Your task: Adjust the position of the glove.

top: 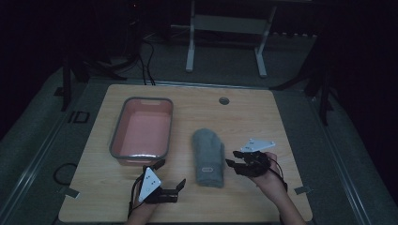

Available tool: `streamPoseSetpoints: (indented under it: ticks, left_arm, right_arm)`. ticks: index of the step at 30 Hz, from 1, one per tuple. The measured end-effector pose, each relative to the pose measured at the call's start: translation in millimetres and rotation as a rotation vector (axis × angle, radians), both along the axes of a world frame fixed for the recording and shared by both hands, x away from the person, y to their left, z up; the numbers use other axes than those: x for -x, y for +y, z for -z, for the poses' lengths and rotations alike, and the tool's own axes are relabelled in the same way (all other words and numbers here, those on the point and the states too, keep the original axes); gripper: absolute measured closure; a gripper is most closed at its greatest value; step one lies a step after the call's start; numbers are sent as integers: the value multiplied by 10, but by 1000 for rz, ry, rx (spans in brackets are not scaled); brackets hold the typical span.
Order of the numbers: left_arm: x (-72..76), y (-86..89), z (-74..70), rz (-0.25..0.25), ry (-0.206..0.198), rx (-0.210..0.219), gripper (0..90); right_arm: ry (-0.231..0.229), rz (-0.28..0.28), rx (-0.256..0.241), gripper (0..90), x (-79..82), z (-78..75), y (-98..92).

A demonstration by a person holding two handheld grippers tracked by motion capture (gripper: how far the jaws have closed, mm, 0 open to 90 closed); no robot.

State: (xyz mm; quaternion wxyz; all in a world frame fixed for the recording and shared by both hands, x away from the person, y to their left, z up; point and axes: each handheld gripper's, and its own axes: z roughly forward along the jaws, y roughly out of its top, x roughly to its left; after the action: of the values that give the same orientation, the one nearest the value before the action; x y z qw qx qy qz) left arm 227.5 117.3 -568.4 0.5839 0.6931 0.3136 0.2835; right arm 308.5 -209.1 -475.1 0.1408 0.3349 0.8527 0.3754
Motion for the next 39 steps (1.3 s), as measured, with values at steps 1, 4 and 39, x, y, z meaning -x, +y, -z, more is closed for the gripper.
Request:
streamPoseSetpoints:
  ticks: [1, 4, 39]
  left_arm:
    - [3, -3, 0, 1, -2, -3, 16]
    - [9, -8, 0, 6, -7, -11, 16]
    - [9, -11, -2, 1, -7, -20, 16]
  right_arm:
    - [15, 6, -17, 495, -41, 35, 29]
    - [51, 35, -58, 480, -155, 137, 123]
    - [167, 168, -70, 870, -134, 538, 23]
